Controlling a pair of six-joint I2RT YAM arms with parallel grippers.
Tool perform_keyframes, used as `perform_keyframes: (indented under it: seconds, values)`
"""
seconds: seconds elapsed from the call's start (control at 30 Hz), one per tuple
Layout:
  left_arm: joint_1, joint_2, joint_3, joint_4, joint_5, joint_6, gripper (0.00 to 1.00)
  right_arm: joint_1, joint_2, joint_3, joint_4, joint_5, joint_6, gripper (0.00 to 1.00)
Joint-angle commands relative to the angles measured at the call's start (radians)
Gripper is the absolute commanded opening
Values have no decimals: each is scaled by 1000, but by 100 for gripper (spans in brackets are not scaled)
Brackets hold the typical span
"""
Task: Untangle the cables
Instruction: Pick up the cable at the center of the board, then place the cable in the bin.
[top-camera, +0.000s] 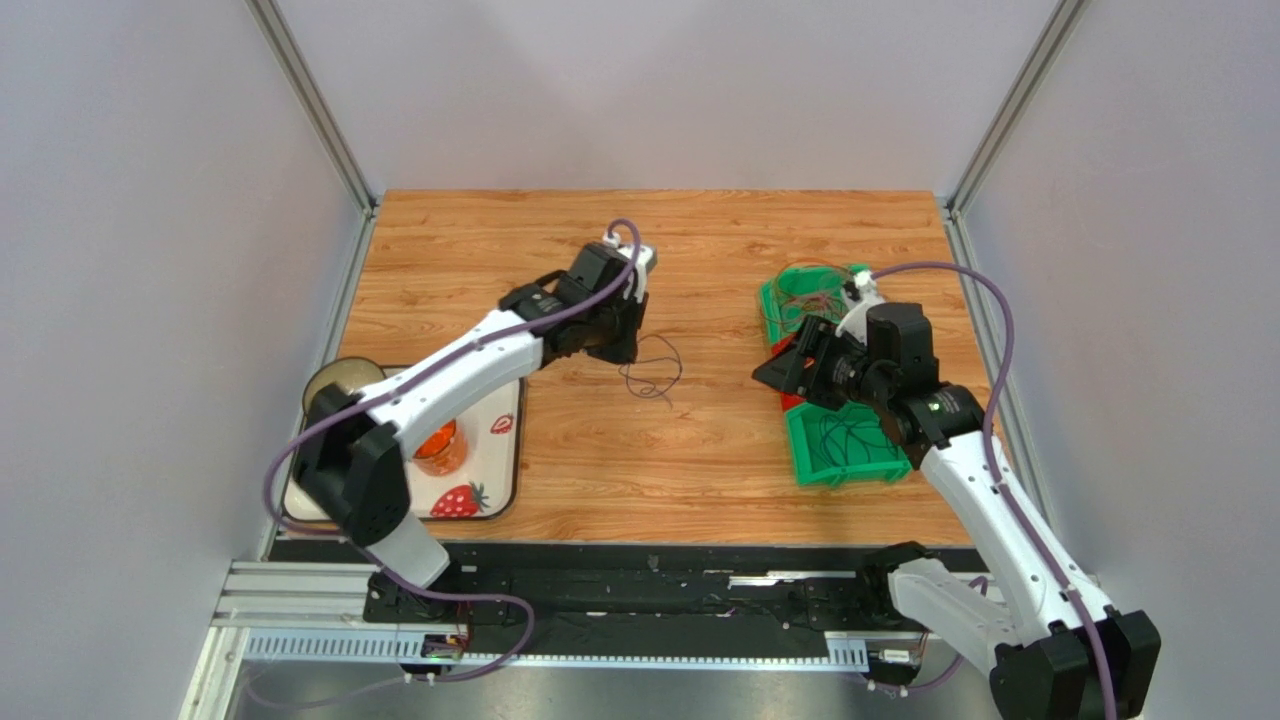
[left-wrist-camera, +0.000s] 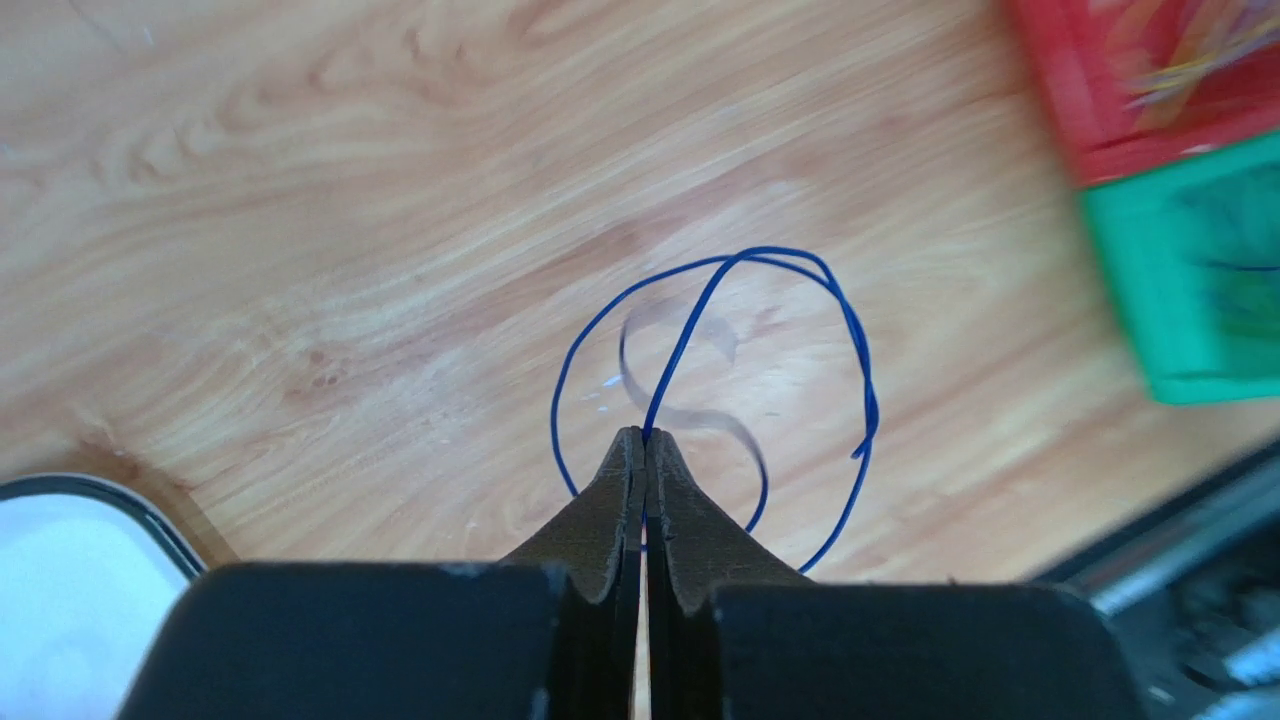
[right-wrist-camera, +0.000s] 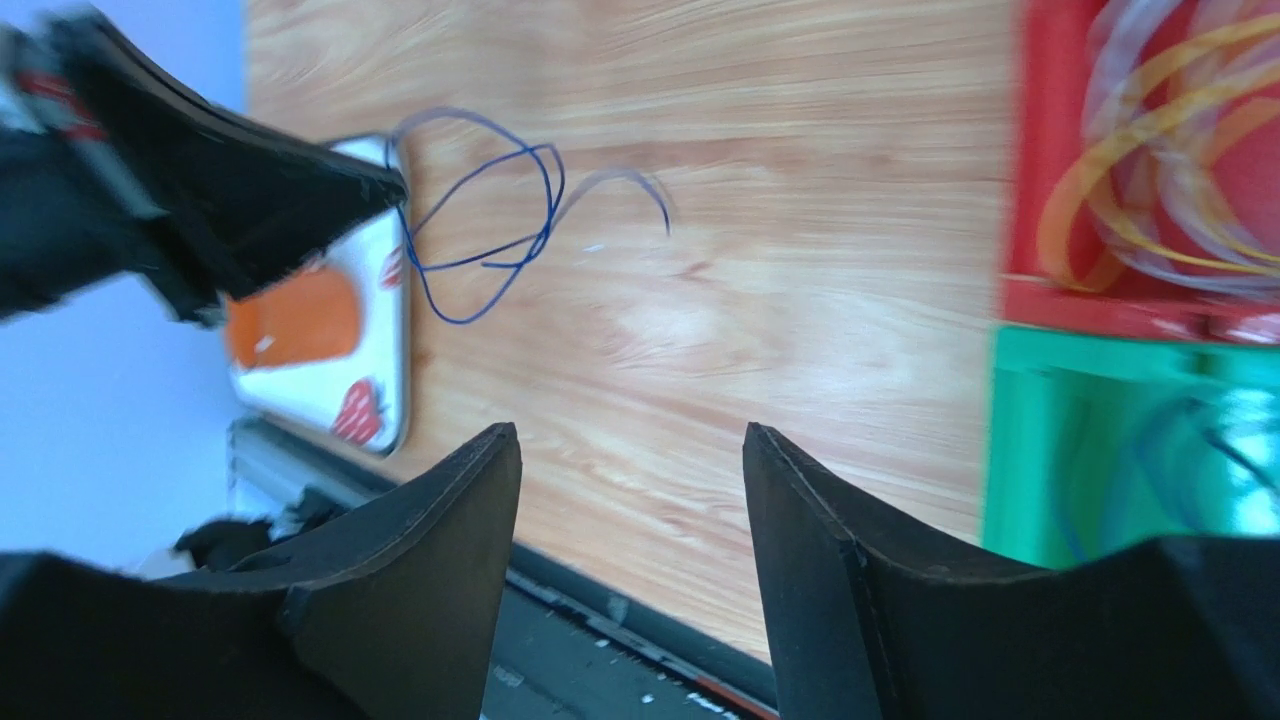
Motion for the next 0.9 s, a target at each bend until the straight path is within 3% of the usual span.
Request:
perform_keyframes:
  seconds: [0.0, 0.4, 0.6, 0.87]
  values:
    - [3, -176, 73, -59, 129, -6, 0, 78, 59, 52, 159, -193, 41, 60]
    - [2, -420, 107, -182, 126, 36, 0, 300, 171, 95, 418, -237, 130, 63]
    - [1, -478, 72, -149, 157, 28, 0, 339, 210, 81, 535, -274, 185, 64]
    - [6, -528, 36, -82, 206, -32, 0, 381, 211, 43, 654, -302, 143, 66]
